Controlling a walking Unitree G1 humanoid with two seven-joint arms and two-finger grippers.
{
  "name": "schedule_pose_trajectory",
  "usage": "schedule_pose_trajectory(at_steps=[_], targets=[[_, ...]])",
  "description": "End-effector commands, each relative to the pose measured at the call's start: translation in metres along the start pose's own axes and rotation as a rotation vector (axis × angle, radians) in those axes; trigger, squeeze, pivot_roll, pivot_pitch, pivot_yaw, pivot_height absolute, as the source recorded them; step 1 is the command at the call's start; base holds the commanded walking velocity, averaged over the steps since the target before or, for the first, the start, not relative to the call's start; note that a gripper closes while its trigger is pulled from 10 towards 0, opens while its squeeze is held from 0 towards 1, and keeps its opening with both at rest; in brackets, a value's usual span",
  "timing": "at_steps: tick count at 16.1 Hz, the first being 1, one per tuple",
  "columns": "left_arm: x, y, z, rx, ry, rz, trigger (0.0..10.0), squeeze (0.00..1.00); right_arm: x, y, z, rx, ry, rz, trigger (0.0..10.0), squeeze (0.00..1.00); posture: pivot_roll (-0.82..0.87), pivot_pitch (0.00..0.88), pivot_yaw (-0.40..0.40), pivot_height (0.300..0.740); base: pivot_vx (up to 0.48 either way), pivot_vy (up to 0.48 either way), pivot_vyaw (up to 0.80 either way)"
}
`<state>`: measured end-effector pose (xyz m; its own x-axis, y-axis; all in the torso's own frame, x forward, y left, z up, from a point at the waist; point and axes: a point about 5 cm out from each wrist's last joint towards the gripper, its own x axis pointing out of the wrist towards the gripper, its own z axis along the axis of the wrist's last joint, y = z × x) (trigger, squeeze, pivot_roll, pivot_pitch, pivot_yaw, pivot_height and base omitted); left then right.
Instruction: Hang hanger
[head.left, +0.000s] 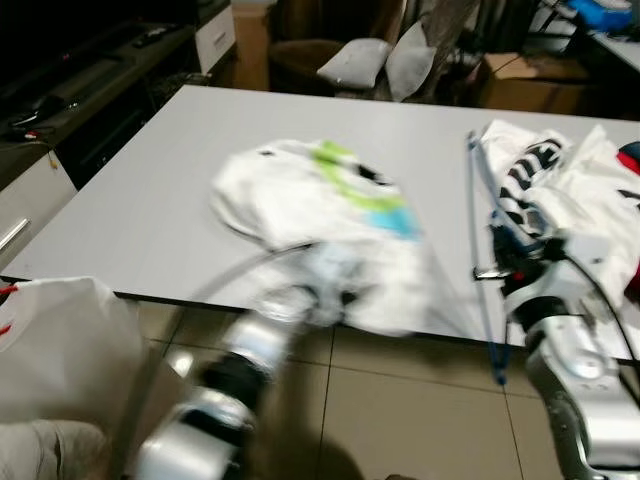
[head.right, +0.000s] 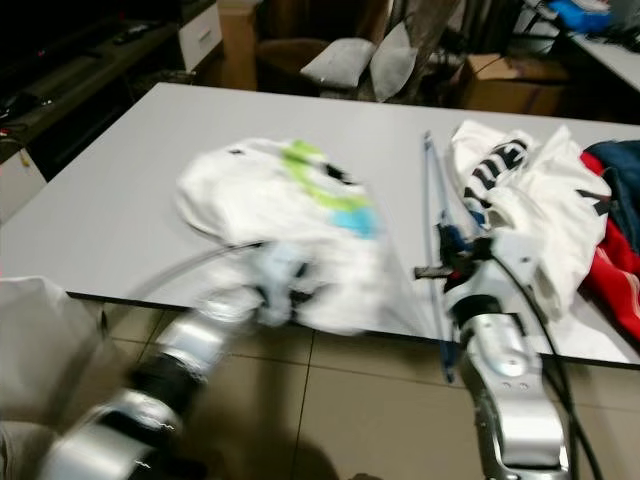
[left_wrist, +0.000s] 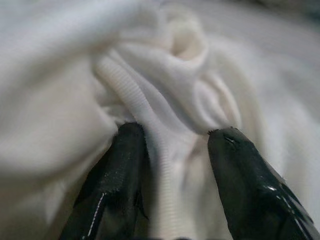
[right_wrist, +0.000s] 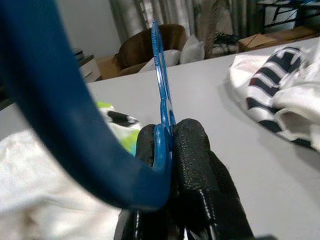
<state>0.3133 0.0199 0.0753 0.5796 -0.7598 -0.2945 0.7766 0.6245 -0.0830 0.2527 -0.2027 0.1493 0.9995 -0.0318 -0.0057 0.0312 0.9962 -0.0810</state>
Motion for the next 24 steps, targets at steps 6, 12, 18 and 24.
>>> schedule_pose_trajectory(at_steps=[6, 12, 18, 24], targets=[[-0.035, 0.057, 0.021, 0.211, -0.032, 0.179, 10.0, 0.03, -0.014, -0.009, 0.007, -0.043, -0.004, 0.058, 10.0, 0.00, -0.17, 0.000, 0.051, 0.740, 0.000, 0.000, 0.00], [-0.056, 0.099, 0.050, 0.291, -0.155, 0.512, 10.0, 0.00, -0.022, -0.046, 0.021, -0.065, -0.008, 0.099, 10.0, 0.00, -0.18, 0.000, 0.051, 0.740, 0.000, 0.000, 0.00], [-0.040, 0.045, 0.045, 0.478, -0.149, -0.116, 10.0, 1.00, -0.066, -0.084, 0.024, -0.127, 0.086, 0.158, 10.0, 0.00, -0.25, 0.000, 0.103, 0.740, 0.000, 0.000, 0.00], [-0.018, 0.024, 0.028, 0.564, -0.064, -0.165, 10.0, 0.00, -0.092, -0.105, 0.033, -0.155, 0.143, 0.163, 10.0, 0.00, -0.30, 0.000, 0.108, 0.740, 0.000, 0.000, 0.00]])
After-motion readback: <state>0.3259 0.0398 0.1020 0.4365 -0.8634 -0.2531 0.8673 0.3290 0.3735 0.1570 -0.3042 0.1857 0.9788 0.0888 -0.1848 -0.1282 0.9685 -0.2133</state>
